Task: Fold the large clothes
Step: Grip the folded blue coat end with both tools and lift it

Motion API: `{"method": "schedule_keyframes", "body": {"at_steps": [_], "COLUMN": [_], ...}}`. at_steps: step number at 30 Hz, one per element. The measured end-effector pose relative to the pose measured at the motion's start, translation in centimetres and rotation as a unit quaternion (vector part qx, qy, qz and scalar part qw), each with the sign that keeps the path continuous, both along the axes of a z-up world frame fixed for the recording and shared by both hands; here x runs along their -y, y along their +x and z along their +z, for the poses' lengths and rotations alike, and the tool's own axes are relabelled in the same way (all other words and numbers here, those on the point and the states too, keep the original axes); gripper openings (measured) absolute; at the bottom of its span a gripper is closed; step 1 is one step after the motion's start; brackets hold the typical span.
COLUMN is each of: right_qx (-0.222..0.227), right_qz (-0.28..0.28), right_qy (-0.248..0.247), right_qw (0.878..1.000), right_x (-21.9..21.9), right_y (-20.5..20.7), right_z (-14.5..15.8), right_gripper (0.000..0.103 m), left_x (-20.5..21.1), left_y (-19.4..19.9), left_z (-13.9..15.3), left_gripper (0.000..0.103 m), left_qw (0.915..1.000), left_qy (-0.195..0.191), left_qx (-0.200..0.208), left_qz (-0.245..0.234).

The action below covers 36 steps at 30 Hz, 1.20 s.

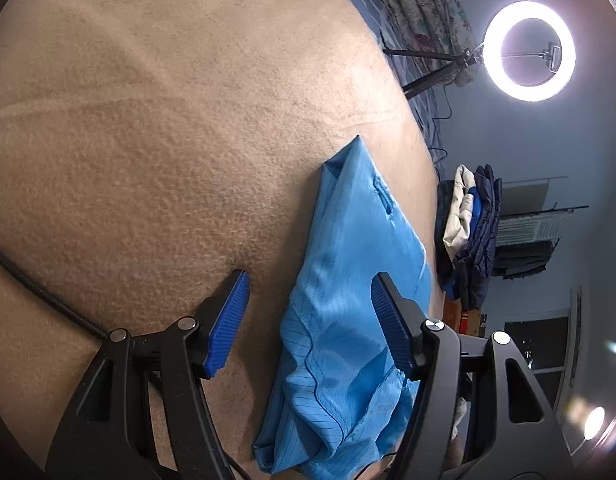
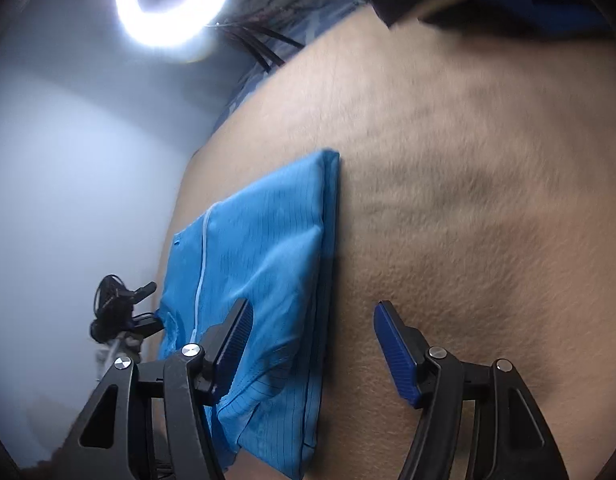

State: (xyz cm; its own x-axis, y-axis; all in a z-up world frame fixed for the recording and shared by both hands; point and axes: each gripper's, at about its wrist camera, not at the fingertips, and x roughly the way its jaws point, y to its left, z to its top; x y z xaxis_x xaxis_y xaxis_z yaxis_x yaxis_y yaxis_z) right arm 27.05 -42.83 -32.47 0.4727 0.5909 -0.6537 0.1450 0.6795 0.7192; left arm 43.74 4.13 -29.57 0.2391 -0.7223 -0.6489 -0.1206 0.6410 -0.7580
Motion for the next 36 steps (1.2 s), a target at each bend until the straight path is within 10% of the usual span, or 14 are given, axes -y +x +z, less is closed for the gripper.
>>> {"method": "schedule_keyframes", "body": {"at_steps": [8, 21, 29, 36], "right_qx": [0.002, 0.017, 0.015, 0.016], "right_qz": [0.058, 0.033, 0.035, 0.053], "right_qy": [-0.036, 0.106, 0.119, 0.022], "right_qw": [0.998, 0.994, 0.992, 0.998], "right_x": [-2.0, -1.4, -2.4, -4.5], "right_y": [-0.7, 0.5, 0.6, 0.4], "right_z": [-0.5, -2.5, -2.6, 0.5], "right_gripper": [0.043, 0.039, 0.023, 0.009], "left_x": [1.7, 4.0, 5.9, 7.5], "left_y": [-0.2, 0.7, 0.4, -1.2], "left_z": [0.0, -0.6, -0.5, 1.7], "left_gripper": [0.065, 0.064, 0.021, 0.007], "left_qw": [0.9994, 0.9976, 0.9945, 0.9822], "left_qy": [-0.006, -0.01, 0.052, 0.136], "left_qx": [-0.001, 0.003, 0.016, 0.072], "left_qz": [-0.035, -0.068, -0.089, -0.108]}}
